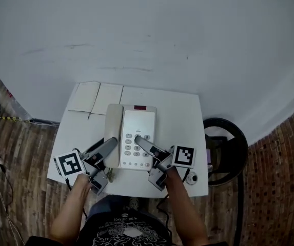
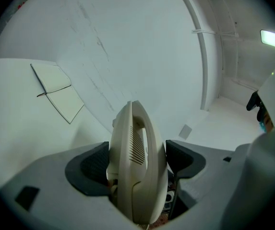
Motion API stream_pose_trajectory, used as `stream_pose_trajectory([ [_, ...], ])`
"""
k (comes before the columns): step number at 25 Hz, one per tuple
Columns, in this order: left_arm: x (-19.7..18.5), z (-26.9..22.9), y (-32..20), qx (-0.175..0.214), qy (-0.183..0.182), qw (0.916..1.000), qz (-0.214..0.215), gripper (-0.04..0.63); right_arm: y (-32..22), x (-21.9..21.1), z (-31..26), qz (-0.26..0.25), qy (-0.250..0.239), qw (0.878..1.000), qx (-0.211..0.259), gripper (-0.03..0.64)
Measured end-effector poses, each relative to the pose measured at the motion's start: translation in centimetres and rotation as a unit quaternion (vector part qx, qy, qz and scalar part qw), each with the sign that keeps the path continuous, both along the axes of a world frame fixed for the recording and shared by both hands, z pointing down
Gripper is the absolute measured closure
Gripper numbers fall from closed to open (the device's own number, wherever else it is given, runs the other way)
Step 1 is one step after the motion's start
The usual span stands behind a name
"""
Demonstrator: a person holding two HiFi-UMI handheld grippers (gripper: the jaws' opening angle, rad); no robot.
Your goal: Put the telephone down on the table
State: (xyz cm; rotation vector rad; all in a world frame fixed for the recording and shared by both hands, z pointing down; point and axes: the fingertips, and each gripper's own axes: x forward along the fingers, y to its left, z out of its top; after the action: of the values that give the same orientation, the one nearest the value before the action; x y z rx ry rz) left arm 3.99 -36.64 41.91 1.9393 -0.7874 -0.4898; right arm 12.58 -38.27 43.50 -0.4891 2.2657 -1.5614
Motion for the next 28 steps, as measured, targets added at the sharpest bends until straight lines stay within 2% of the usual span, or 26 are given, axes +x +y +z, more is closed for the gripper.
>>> stream_pose_trajectory([
  [6,-0.4,4.0,-3.7,-0.038,0.033,0.9987,0.008,0.232,-3.6,-0.8,4.1,0.002,0.016,1.000,-0.024,0.422],
  [7,-0.6,4.8,-4.4,-0.041,0.027,0.9988,0.008,0.233,-4.3,-0.9,4.7,0.003,0.018,0.999,-0.029,0.422],
  [9,-1.4,6.7,-6.0,-0.043,-0.013,0.9990,0.009,0.233,-5.7,-1.0,5.9,0.006,0.023,0.999,-0.038,0.422],
  [10,-1.7,7.3,-6.8,-0.039,-0.020,0.9990,0.013,0.233,-6.4,-1.1,6.5,0.009,0.026,0.999,-0.043,0.422],
  [12,-1.8,8.1,-8.5,-0.041,-0.014,0.9988,0.021,0.233,-8.0,-1.4,7.8,0.013,0.031,0.998,-0.053,0.422],
  [18,-2.3,11.8,-12.1,-0.081,-0.022,0.9958,0.037,0.233,-11.2,-2.2,11.5,0.021,0.028,0.995,-0.094,0.422],
  [28,-2.0,15.8,-14.9,-0.116,-0.015,0.9917,0.053,0.233,-13.8,-1.9,15.5,0.033,0.046,0.991,-0.121,0.422],
])
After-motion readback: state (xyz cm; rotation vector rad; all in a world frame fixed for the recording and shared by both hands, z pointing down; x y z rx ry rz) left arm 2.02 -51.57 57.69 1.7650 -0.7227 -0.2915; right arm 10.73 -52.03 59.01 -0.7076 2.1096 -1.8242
